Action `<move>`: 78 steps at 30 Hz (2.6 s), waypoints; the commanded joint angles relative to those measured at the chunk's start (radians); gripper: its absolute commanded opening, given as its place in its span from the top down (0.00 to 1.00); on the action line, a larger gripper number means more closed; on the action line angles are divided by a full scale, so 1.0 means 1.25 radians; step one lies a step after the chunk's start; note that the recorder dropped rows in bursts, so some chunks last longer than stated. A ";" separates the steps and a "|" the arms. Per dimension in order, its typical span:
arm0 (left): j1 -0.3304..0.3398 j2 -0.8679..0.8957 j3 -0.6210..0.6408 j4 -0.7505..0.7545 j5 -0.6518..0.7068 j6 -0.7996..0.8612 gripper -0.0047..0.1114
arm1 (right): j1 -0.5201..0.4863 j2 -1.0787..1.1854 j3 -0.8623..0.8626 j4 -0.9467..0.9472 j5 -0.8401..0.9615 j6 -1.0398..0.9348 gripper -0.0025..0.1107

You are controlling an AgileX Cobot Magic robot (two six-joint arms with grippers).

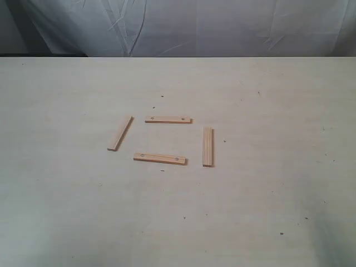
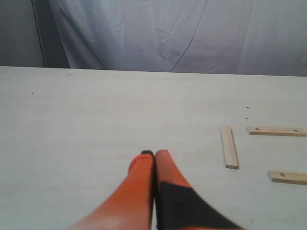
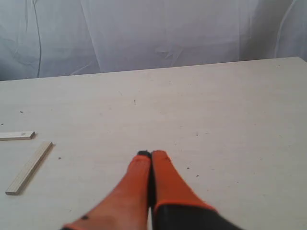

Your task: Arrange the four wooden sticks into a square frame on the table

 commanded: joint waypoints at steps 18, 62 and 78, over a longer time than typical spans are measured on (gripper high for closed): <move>0.000 -0.003 0.001 0.001 -0.007 -0.001 0.96 | -0.004 -0.004 0.001 -0.003 -0.007 -0.002 0.98; 0.000 -0.003 0.001 0.001 -0.007 -0.001 0.96 | -0.002 0.905 -0.695 0.194 0.070 -0.058 0.99; 0.000 -0.003 0.001 0.001 -0.007 -0.001 0.96 | 0.401 1.543 -1.102 -0.089 0.377 0.260 0.97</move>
